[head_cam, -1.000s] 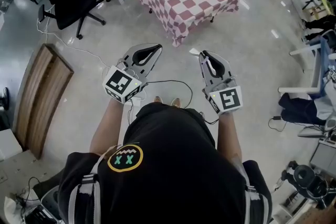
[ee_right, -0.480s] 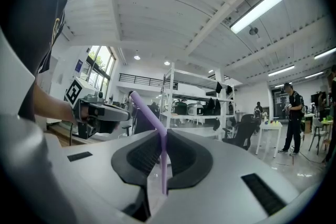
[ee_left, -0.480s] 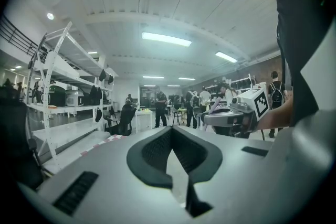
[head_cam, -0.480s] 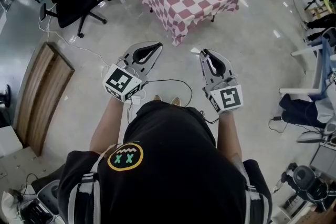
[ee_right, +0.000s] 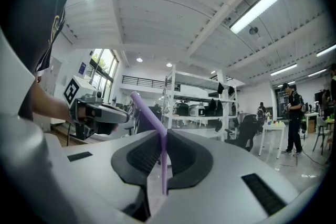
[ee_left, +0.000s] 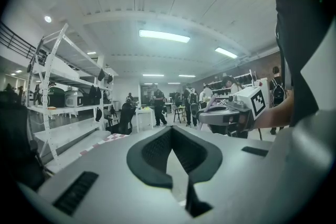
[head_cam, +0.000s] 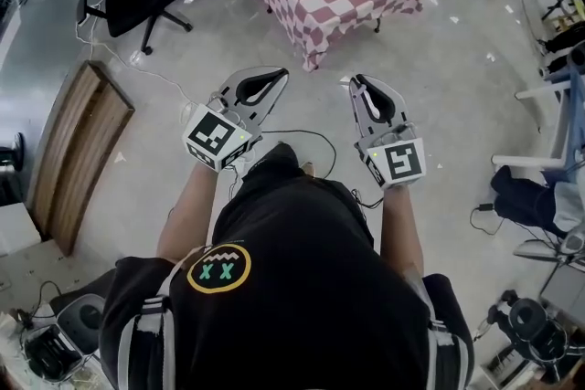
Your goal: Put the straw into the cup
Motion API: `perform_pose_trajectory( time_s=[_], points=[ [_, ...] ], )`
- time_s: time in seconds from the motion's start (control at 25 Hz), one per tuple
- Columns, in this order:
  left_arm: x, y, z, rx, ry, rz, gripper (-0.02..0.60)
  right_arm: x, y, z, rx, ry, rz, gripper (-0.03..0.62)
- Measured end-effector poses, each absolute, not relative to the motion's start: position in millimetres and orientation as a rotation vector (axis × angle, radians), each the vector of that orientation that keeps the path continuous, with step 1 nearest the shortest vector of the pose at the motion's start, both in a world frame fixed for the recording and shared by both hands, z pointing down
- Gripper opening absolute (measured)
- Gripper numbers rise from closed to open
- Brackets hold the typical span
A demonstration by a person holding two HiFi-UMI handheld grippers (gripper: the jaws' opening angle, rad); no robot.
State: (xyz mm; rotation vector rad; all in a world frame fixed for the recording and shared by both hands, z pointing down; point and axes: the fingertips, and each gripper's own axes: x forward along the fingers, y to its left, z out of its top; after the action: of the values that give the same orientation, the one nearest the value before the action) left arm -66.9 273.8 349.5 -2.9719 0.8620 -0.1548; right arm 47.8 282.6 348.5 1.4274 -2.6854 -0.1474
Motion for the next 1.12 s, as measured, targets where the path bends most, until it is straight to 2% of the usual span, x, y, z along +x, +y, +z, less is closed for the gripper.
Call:
perform_pose_trajectory(
  time_s=[0.52, 1.12],
  points=[
    [-46, 241, 359, -2.968, 0.843, -0.168, 0.014, 64, 251, 363, 1.427, -2.688, -0.133, 0.052],
    [-39, 118, 373, -2.99, 0.814, -0.131, 0.014, 68, 137, 372, 1.422, -2.648, -0.156, 0.054]
  ],
)
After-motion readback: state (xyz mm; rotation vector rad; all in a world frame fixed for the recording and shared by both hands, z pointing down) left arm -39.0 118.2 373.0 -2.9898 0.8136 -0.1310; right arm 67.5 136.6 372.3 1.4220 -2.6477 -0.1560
